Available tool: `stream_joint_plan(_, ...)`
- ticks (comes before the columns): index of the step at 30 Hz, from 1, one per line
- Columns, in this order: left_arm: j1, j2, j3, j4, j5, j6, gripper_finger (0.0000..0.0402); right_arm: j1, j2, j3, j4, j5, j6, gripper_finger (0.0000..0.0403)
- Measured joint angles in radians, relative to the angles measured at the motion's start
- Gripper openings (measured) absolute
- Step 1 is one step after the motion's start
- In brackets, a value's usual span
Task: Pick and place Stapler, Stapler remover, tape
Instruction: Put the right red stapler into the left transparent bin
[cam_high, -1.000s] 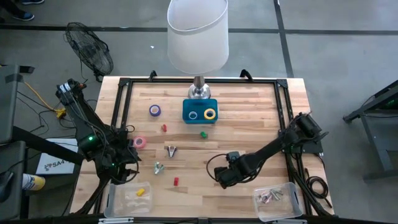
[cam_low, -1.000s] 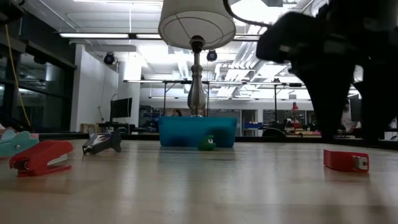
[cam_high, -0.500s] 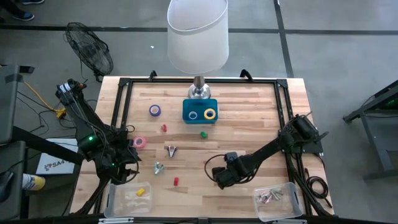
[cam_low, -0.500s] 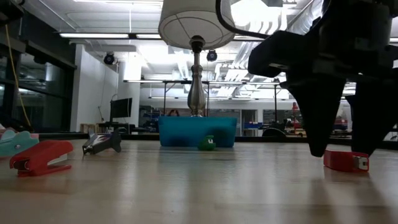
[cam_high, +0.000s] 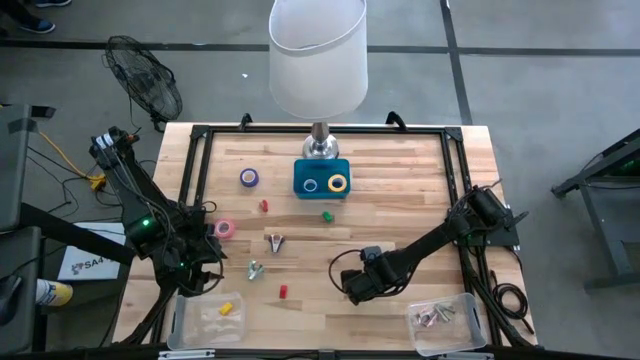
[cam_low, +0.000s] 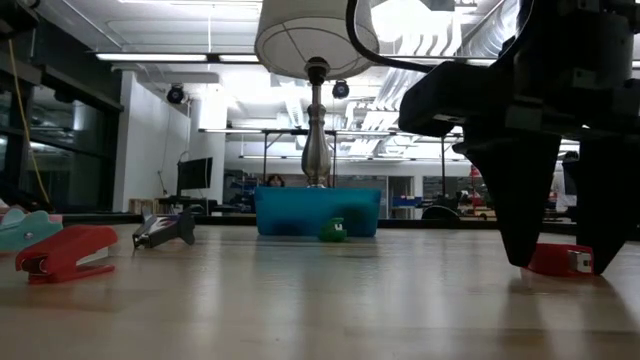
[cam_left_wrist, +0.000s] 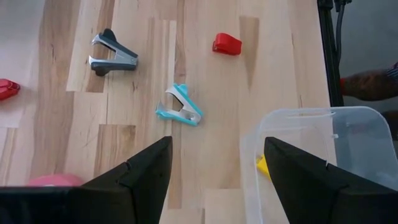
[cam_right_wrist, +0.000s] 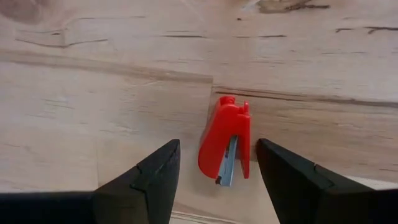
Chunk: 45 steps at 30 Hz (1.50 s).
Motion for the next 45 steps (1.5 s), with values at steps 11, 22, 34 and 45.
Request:
stream_joint_plan(11, 0.0, 0.0, 0.0, -0.004, 0.002, 0.003, 0.025, 0.0, 0.002, -0.001, -0.002, -0.01, 0.001, 0.0194)
stream_joint_plan(22, 0.0, 0.0, 0.0, -0.006, 0.004, 0.004, 0.025, 0.0, 0.003, -0.002, -0.011, -0.035, -0.01, 0.015)
stream_joint_plan(34, 0.0, 0.0, 0.0, -0.006, 0.004, 0.004, 0.025, 0.0, 0.004, -0.004, -0.014, -0.056, -0.021, 0.0118)
stream_joint_plan(45, 0.0, 0.0, 0.0, -0.003, 0.004, 0.001, 0.025, 0.0, 0.004, -0.004, -0.012, -0.063, -0.045, 0.0111)
